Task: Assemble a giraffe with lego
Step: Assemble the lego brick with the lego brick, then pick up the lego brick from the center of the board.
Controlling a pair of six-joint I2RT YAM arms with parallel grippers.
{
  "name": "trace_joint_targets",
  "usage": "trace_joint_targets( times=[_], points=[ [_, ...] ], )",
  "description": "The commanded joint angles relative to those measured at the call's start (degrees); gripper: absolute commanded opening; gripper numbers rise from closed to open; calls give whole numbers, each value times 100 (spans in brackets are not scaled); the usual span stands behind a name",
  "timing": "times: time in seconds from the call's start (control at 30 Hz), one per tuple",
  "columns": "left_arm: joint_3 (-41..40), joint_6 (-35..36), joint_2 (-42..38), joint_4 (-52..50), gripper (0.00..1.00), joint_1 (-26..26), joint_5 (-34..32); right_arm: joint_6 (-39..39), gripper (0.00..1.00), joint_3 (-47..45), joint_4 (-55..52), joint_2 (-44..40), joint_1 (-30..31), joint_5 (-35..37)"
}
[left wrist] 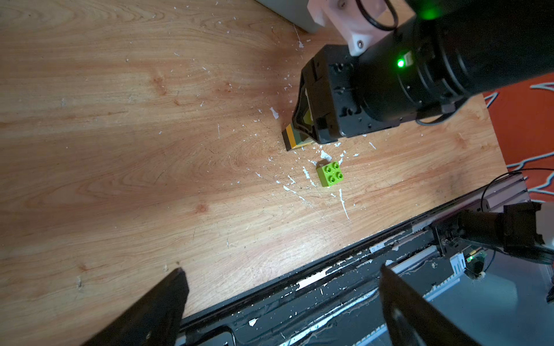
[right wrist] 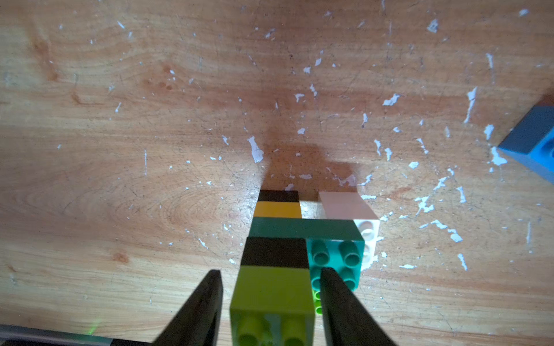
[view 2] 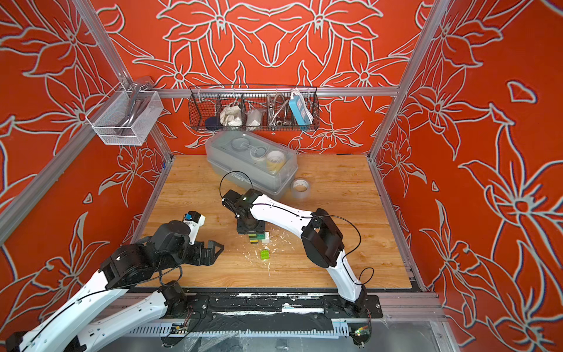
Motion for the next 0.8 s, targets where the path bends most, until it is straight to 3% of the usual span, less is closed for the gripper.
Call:
trace_joint_targets(
  times=[0.0, 0.23, 0.5, 0.77],
  points=[
    [162, -150, -3, -270, 98, -27, -177, -98, 62, -129, 52, -489, -6, 256],
    [172, -850, 394, -357, 98, -29, 34, -530, 77, -1501, 827, -1800, -474, 4],
    [193, -1552, 1333, 108, 97, -109, 460, -1400, 86, -3235, 1103, -3470, -961, -284],
    [719, -2641, 2351, 214, 97, -1085, -166, -1896, 88, -4770, 1518, -4868, -2542, -1163]
  ],
)
